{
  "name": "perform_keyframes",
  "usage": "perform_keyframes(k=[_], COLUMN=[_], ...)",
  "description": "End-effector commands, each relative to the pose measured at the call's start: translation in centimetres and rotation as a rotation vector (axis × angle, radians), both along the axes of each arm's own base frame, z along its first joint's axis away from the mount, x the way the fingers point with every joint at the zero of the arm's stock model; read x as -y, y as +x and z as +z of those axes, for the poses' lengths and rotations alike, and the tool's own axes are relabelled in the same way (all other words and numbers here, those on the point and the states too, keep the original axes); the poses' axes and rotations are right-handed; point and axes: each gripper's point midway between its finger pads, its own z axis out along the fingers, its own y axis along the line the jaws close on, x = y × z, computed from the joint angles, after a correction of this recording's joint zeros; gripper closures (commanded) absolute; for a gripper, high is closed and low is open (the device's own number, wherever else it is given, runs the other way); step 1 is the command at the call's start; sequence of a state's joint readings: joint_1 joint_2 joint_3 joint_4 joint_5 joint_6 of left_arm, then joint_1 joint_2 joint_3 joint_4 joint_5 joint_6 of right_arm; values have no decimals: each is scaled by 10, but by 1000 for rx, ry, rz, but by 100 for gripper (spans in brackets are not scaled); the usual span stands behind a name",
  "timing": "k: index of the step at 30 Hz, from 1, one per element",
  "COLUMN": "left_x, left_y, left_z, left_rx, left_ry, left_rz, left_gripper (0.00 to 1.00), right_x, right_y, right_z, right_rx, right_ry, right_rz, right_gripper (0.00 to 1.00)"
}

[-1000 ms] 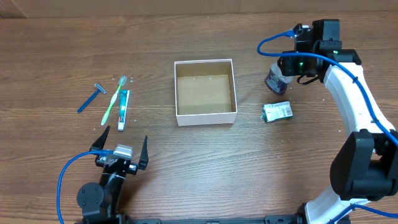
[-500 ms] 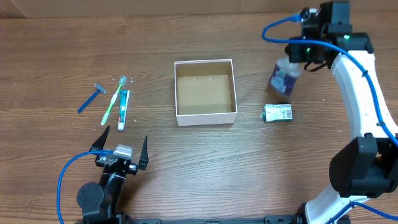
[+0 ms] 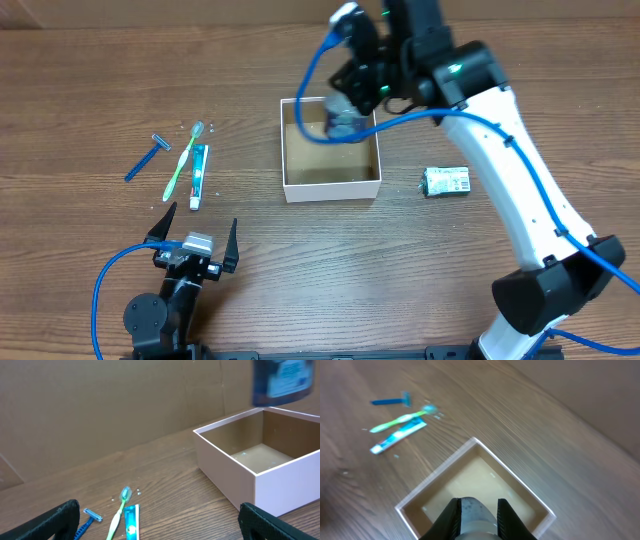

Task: Pack container
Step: 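Carry the soap bottle with the right gripper into the box and release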

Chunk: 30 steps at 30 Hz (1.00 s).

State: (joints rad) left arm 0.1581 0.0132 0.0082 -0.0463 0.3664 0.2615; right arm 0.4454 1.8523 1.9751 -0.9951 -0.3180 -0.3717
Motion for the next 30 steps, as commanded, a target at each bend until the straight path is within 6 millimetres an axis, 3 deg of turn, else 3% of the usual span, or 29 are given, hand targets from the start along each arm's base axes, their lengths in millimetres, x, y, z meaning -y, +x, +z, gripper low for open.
perform_keyframes(k=[1,4,8,18,24,25,26,27,28,30], left_x=[-1,-1,-1,-1,-1,-1,-1,-1,-1,-1], left_y=[0,0,0,0,0,0,0,0,0,0], left_z=[0,0,0,0,0,0,0,0,0,0], left_rx=[1,1,1,1,1,1,1,1,1,1], left_ry=[-14,-14,-14,-14,-14,-14,-14,-14,-14,-14], left_rz=[6,6,6,6,6,6,6,6,6,6], left_gripper=[0,0,0,0,0,0,0,0,0,0], right_x=[-28,-57,-72,-89,-95,-95,-95,-96,-97,-97], right_y=[-7,5,22,52,65,66,67,67,69,70], right_z=[42,10,-25,-95,-118,-121,-121,-120,-118,-117], right_rx=[140,104,68,62,72,72,73,78,87,95], right_ry=[61,73,77,23,20,20,21,23,27,31], right_rz=[83,135,156,198,202,202,202,201,201,201], right_gripper=[92,92,92,93,96,90,69,35,22,17])
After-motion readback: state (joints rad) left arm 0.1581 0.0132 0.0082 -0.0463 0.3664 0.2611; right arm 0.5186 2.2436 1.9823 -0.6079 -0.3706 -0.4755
